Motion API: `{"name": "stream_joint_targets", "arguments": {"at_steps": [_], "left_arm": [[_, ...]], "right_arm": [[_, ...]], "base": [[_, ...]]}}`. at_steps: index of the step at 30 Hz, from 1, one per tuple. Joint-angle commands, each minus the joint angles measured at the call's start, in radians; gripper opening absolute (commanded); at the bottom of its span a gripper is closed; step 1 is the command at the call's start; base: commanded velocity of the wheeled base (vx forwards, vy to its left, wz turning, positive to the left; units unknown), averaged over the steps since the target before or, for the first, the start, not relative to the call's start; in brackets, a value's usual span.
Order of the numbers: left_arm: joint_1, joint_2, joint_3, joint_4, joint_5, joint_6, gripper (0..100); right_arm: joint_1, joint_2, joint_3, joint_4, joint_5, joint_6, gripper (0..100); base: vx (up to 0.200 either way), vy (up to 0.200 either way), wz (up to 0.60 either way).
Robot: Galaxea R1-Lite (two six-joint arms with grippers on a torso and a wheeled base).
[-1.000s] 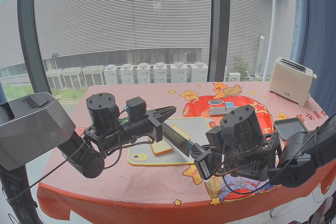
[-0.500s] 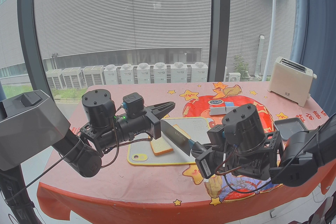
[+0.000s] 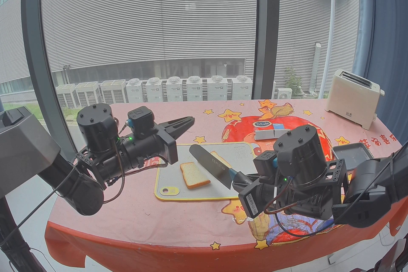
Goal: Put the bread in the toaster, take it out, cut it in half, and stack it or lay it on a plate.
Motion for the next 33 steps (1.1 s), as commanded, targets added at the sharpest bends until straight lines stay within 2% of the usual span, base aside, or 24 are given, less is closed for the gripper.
{"name": "stream_joint_targets", "arguments": {"at_steps": [1, 6, 8, 9, 15, 17, 20, 24, 29, 33], "left_arm": [[0.059, -0.026, 0.040, -0.006, 0.005, 0.001, 0], [0.113, -0.063, 0.115, -0.037, 0.058, -0.002, 0], [0.130, -0.070, 0.161, -0.062, 0.063, -0.001, 0], [0.133, -0.072, 0.172, -0.066, 0.063, -0.001, 100], [0.134, -0.146, 0.302, -0.094, 0.084, -0.001, 100], [0.137, -0.181, 0.348, -0.137, 0.112, -0.002, 100], [0.151, -0.207, 0.385, -0.193, 0.126, -0.002, 100], [0.185, -0.253, 0.472, -0.241, 0.127, 0.007, 100], [0.236, -0.353, 0.572, -0.241, 0.126, 0.002, 100], [0.243, -0.431, 0.635, -0.241, 0.127, 0.004, 100]], "right_arm": [[0.003, -0.010, 0.006, -0.002, 0.000, 0.001, 0], [0.001, -0.030, 0.015, -0.002, 0.011, 0.007, 0], [0.000, -0.027, 0.011, -0.002, 0.011, 0.007, 0], [0.000, -0.027, 0.009, -0.002, 0.011, 0.007, 0], [-0.005, -0.050, 0.015, -0.002, 0.011, 0.007, 0], [-0.011, -0.058, 0.017, -0.002, 0.012, 0.007, 0], [-0.011, -0.070, 0.017, -0.002, 0.012, 0.007, 0], [-0.011, -0.104, 0.021, -0.002, 0.012, 0.008, 0], [-0.009, -0.108, 0.026, -0.002, 0.003, 0.001, 0], [-0.008, -0.130, 0.055, -0.004, 0.002, 0.002, 0]], "base": [[0.000, 0.000, 0.00], [0.000, 0.000, 0.00], [0.000, 0.000, 0.00], [0.000, 0.000, 0.00], [0.000, 0.000, 0.00], [0.000, 0.000, 0.00], [0.000, 0.000, 0.00], [0.000, 0.000, 0.00], [0.000, 0.000, 0.00], [0.000, 0.000, 0.00]]}}
